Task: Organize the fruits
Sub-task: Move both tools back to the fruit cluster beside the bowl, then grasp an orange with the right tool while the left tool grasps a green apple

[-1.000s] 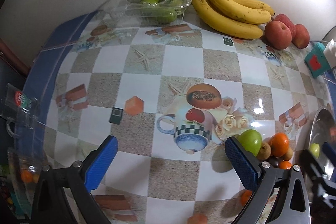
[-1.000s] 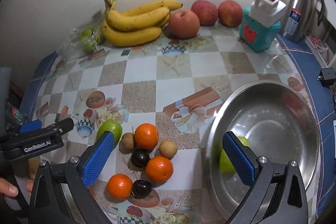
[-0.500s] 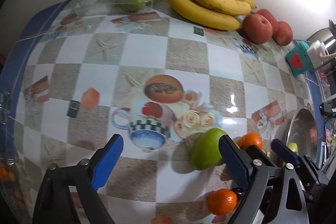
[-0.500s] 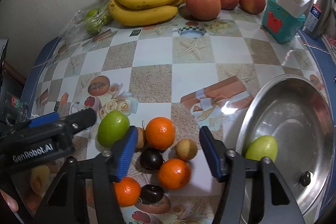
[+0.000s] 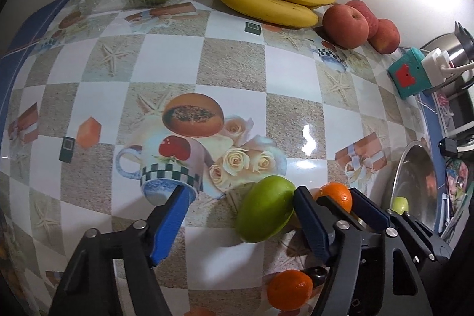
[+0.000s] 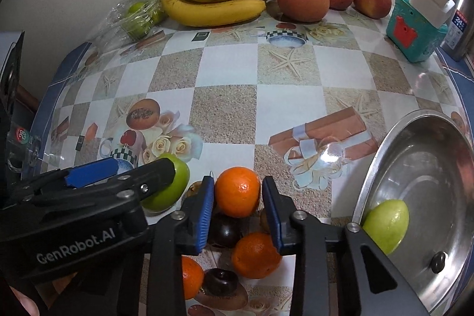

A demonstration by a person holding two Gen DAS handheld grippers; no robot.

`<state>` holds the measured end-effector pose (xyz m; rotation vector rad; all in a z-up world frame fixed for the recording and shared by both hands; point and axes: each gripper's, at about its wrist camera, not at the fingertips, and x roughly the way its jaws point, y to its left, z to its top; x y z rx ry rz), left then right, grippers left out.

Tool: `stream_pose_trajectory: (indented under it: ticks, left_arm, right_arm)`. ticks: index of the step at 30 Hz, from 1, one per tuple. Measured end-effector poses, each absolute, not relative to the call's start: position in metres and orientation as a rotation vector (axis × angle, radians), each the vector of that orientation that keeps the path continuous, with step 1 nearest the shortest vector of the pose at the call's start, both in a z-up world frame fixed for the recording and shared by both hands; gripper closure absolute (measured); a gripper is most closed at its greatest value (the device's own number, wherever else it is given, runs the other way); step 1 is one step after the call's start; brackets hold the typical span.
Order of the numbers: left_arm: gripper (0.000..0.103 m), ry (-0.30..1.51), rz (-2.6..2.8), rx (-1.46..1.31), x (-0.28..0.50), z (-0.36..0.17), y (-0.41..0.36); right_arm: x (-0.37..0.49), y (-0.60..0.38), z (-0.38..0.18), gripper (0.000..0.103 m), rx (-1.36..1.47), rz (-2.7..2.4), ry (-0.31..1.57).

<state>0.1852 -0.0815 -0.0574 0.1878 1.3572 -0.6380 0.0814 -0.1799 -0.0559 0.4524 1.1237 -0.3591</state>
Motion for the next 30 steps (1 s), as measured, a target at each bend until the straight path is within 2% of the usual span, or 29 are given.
stream_pose_trajectory:
  ticks: [20, 30]
  left_arm:
    - [0.027, 1.349, -0.709, 0.134, 0.183, -0.052, -0.089]
    - [0.031, 1.353, -0.681, 0.198, 0.18, -0.061, -0.09]
  right_arm:
    - [0.066, -0.198, -0.041, 0.07, 0.502, -0.404, 1.1]
    - [0.055, -0.217, -0.03, 0.07, 0.559, -0.445, 1.054]
